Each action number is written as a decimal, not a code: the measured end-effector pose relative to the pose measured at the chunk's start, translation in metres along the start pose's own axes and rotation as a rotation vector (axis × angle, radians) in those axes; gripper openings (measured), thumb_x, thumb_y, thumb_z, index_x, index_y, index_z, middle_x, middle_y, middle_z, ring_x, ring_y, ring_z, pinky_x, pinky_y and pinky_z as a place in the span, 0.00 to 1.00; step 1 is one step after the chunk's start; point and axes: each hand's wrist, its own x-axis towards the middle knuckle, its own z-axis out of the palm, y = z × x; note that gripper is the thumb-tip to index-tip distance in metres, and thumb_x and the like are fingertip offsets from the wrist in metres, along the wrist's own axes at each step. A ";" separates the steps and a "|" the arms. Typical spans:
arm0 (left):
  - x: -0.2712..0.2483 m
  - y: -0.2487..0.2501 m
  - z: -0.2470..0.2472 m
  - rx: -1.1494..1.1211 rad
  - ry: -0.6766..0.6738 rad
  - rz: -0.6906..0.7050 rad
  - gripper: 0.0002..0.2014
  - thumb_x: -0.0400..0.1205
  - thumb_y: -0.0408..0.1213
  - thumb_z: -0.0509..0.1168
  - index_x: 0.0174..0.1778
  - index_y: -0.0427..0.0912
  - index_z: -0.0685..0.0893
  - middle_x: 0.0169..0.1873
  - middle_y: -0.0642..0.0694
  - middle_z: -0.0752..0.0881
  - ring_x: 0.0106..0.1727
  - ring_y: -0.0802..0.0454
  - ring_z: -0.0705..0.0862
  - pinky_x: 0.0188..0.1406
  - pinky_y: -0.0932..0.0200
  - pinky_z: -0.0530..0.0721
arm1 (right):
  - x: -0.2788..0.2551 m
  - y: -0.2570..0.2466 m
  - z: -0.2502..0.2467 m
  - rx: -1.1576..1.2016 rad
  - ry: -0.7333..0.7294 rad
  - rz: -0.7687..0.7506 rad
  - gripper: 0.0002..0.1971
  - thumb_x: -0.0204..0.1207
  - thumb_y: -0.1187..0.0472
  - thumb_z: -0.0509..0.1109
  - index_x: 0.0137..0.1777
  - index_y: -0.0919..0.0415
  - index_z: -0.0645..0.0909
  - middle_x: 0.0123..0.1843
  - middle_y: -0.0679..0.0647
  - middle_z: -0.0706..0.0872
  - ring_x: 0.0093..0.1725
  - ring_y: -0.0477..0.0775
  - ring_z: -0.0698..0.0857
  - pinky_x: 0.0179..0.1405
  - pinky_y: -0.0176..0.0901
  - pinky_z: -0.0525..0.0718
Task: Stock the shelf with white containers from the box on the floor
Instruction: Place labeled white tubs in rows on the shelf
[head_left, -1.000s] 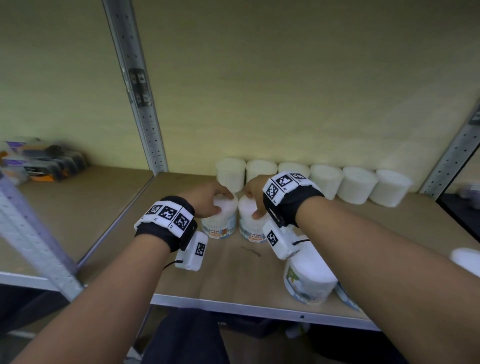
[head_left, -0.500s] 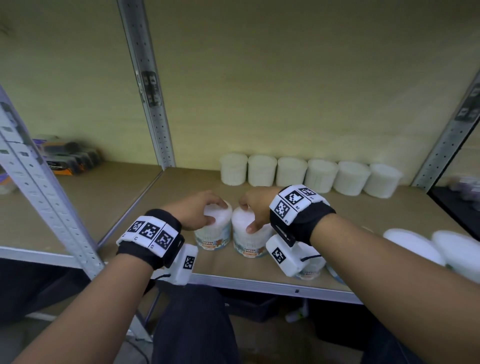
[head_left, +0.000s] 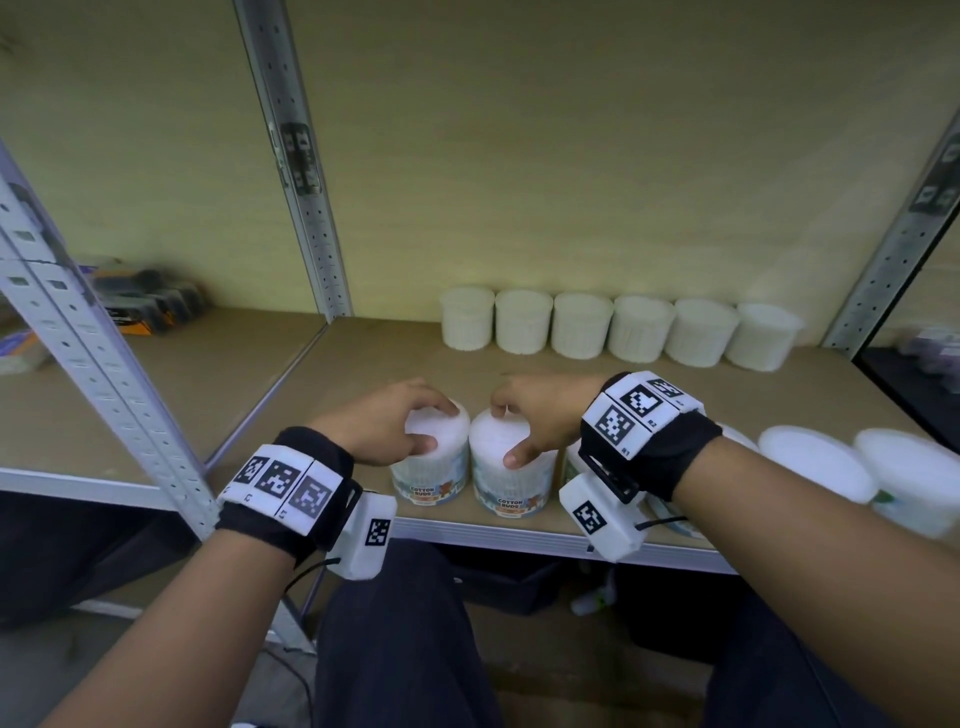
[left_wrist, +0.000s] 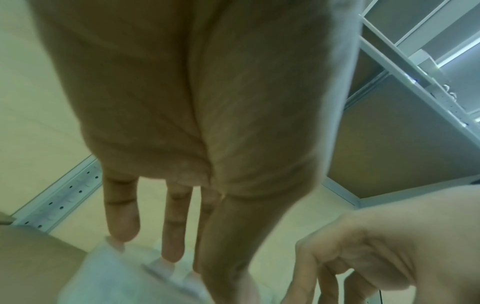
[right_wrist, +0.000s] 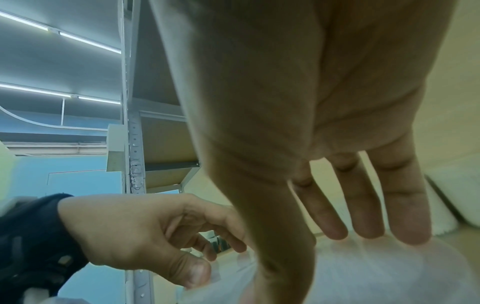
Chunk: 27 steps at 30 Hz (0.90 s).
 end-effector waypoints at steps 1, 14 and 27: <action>0.000 0.000 0.001 -0.001 0.000 -0.002 0.22 0.80 0.40 0.68 0.70 0.56 0.76 0.72 0.57 0.73 0.73 0.54 0.71 0.73 0.53 0.70 | -0.002 0.000 0.001 0.006 0.005 0.002 0.31 0.72 0.47 0.76 0.71 0.60 0.72 0.69 0.56 0.77 0.65 0.59 0.79 0.66 0.54 0.79; 0.000 0.003 0.005 -0.022 0.040 -0.014 0.20 0.79 0.40 0.69 0.67 0.58 0.78 0.71 0.58 0.75 0.72 0.55 0.73 0.72 0.54 0.71 | -0.012 0.007 0.005 0.072 0.041 -0.001 0.34 0.73 0.46 0.74 0.75 0.57 0.69 0.74 0.54 0.73 0.69 0.57 0.76 0.67 0.48 0.76; 0.019 0.038 -0.015 -0.051 0.114 0.009 0.19 0.81 0.42 0.66 0.69 0.53 0.78 0.68 0.54 0.80 0.66 0.57 0.78 0.61 0.62 0.74 | -0.021 0.032 -0.004 0.125 0.178 0.081 0.29 0.78 0.45 0.68 0.75 0.56 0.71 0.74 0.54 0.75 0.70 0.57 0.77 0.66 0.48 0.77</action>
